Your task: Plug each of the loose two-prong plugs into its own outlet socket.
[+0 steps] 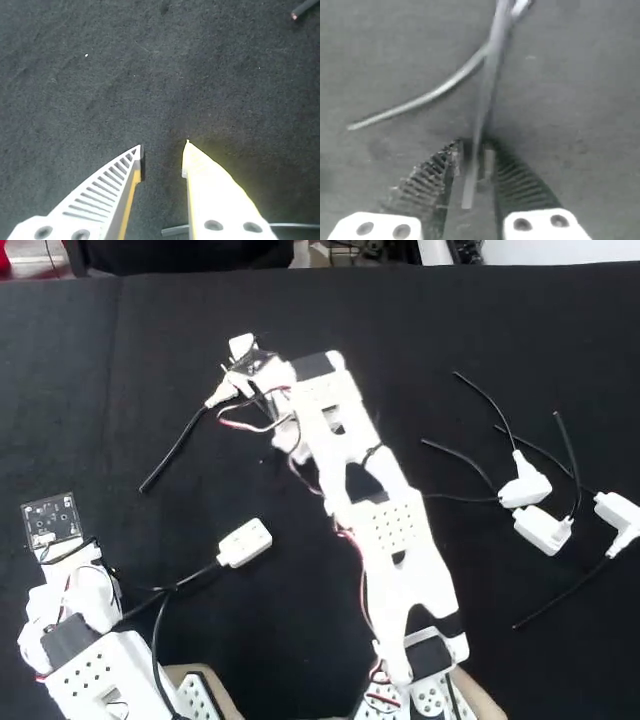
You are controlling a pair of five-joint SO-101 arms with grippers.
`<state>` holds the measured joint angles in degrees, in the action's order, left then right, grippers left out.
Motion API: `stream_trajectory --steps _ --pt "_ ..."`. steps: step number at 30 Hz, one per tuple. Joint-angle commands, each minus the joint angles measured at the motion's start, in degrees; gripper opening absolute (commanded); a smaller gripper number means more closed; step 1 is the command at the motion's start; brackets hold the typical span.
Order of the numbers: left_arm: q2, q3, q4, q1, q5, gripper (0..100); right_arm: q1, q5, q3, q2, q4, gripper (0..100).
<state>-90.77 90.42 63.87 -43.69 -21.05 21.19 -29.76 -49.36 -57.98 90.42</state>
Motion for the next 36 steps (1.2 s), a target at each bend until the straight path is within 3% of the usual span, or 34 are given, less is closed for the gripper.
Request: stream_trajectory --steps 1,5,7,12,19,30,33,36 --pt "-0.2 -0.3 -1.1 0.7 -0.6 14 -0.6 -1.6 0.7 0.0 2.1 1.1" --pt "-0.2 -0.3 -1.1 0.7 -0.6 14 -2.6 -2.2 -2.2 1.9 6.5 1.1" --pt "-0.2 -0.3 -1.1 0.7 -0.6 14 -3.8 -6.3 -3.5 3.2 10.5 1.1" --pt "-0.2 -0.3 -1.1 0.7 -0.6 14 -8.3 -8.0 1.4 10.0 10.8 1.1" --pt "-0.2 -0.3 -1.1 0.7 -0.6 14 -15.1 -16.4 22.5 27.6 10.5 1.1" --pt "-0.2 -0.3 -1.1 0.7 -0.6 14 -25.7 -37.2 60.4 55.0 10.3 1.5" --pt "-0.2 -0.3 -1.1 0.7 -0.6 14 -30.3 -44.3 67.6 62.6 10.1 1.6" --pt "-0.2 -0.3 -1.1 0.7 -0.6 14 -34.2 -46.5 72.0 68.3 5.9 5.2"
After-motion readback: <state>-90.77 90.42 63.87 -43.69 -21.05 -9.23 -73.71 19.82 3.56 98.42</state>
